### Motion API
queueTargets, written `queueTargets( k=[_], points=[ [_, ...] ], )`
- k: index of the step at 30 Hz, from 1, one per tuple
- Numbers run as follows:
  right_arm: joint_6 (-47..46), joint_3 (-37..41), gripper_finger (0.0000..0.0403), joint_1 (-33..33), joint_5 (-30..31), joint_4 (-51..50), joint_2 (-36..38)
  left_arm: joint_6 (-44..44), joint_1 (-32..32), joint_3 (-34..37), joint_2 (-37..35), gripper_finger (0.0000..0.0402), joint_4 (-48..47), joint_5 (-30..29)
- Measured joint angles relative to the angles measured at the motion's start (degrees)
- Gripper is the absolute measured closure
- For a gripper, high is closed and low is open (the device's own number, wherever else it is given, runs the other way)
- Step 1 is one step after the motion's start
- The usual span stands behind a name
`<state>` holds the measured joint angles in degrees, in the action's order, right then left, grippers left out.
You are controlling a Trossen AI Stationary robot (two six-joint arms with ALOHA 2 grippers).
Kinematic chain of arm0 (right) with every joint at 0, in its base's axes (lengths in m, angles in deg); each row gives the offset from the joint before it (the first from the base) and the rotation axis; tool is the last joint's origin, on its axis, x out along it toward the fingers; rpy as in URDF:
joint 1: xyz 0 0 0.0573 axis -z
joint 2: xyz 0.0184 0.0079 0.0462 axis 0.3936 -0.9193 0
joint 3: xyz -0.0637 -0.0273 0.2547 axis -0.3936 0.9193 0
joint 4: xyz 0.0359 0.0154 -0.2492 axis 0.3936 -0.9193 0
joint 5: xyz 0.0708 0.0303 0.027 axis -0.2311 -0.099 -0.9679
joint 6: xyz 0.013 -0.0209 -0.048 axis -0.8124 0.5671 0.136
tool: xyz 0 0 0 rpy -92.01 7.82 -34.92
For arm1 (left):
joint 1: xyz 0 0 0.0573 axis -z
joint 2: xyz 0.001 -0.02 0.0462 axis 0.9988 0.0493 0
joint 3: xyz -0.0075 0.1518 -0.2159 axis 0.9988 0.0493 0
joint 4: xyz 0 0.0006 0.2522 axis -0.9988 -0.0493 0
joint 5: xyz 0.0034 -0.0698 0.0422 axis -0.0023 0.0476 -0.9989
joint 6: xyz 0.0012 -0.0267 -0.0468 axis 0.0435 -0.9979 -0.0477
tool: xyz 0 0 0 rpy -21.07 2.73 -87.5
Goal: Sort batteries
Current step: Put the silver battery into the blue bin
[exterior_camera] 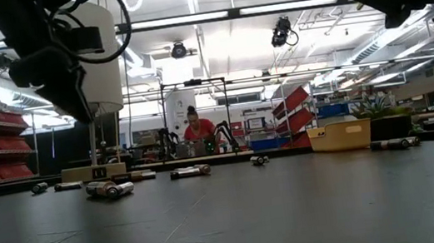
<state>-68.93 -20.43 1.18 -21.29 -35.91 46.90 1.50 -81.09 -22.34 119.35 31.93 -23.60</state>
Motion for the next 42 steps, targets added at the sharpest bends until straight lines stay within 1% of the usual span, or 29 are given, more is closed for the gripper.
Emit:
queueTargets(
  k=[6,11,15,20,24,27,31,33,37,42],
  points=[
    [-0.3,0.0,0.0299,0.0,0.0,-2.0,0.0,-0.7,-0.3,0.0,0.1,0.0266,-2.3,0.2],
    [-0.1,0.0,0.03,0.5,0.0,-2.7,0.0,0.2,-2.4,0.0,0.4,0.0266,-2.7,0.9],
    [-0.2,0.0,0.03,1.4,0.0,-2.9,0.0,3.0,-4.9,2.3,0.4,0.0266,0.6,1.1],
    [-0.3,0.0,0.03,1.5,-0.1,-3.1,0.0,6.0,-6.7,6.0,0.4,0.0266,6.1,4.5],
    [-0.3,0.0,0.03,1.4,-1.1,-3.1,0.0,6.0,-7.6,6.6,0.4,0.0266,6.7,4.5],
    [-0.3,0.0,0.03,1.4,-1.5,-3.0,0.0,1.4,-9.6,6.6,1.1,0.0266,7.6,4.5],
    [-0.3,0.0,0.0302,1.4,-1.6,-2.9,0.0,-9.4,-12.1,6.6,3.0,0.0266,7.1,3.6],
    [-0.5,0.0,0.0302,1.4,-1.7,-2.9,0.0,-13.5,-12.3,6.6,4.4,0.0266,7.0,3.6],
    [-0.5,0.0,0.0302,1.4,-2.5,-2.9,0.0,-16.6,-12.3,6.6,7.9,0.0266,4.4,2.9],
    [-0.5,0.0,0.0304,1.4,-2.7,-2.8,0.0,-16.7,-12.5,6.6,12.7,0.0266,3.4,2.4]
  ],
)
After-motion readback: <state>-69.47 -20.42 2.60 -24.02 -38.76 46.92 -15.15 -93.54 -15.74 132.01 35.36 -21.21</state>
